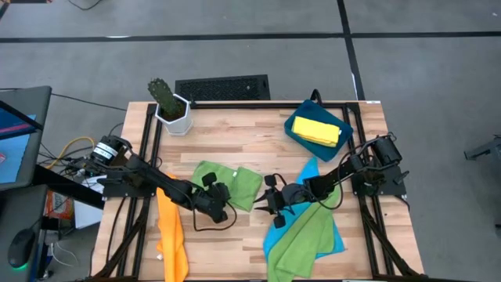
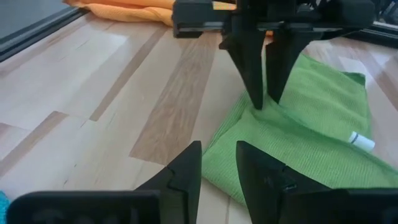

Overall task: Fold microfiber towels
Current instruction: Fold the left green microfiber cloth

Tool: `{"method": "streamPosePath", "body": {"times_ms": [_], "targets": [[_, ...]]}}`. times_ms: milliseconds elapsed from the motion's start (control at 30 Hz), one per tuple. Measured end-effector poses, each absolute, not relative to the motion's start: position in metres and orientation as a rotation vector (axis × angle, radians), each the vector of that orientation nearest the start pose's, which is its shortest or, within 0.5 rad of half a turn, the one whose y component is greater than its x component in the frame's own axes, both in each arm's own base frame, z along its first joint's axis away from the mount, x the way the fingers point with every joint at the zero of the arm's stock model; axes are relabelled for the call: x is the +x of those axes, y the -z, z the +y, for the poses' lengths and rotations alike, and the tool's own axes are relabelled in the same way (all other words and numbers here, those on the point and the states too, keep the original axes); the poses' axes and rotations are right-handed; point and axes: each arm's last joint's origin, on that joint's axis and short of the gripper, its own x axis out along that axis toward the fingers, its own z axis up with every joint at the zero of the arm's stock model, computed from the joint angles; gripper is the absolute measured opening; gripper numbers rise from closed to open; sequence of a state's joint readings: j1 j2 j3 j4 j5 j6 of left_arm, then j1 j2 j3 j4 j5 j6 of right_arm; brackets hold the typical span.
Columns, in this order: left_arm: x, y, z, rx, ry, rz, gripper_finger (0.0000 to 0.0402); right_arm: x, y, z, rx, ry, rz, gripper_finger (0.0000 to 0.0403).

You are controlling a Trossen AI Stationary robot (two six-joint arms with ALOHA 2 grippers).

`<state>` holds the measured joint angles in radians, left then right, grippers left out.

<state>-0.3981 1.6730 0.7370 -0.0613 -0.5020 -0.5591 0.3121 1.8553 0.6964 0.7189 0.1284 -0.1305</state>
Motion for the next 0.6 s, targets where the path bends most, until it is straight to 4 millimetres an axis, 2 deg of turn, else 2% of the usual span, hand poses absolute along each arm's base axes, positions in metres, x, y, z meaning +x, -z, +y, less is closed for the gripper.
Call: {"method": "streamPosePath", "body": {"times_ms": [167, 433, 600], "targets": [[0.28, -0.137, -0.103, -0.107, -0.33, 0.797, 0.0006, 0.318, -0.115, 0.102, -0.228, -0.219, 0.426, 0.0124], [0.3, -0.164, -0.113, -0.173, -0.281, 0.716, 0.0002, 0.318, -0.115, 0.104, -0.227, -0.225, 0.417, 0.0124], [0.298, -0.163, -0.121, -0.184, -0.283, 0.727, 0.0001, 0.317, -0.115, 0.106, -0.228, -0.23, 0.416, 0.0124]]}}
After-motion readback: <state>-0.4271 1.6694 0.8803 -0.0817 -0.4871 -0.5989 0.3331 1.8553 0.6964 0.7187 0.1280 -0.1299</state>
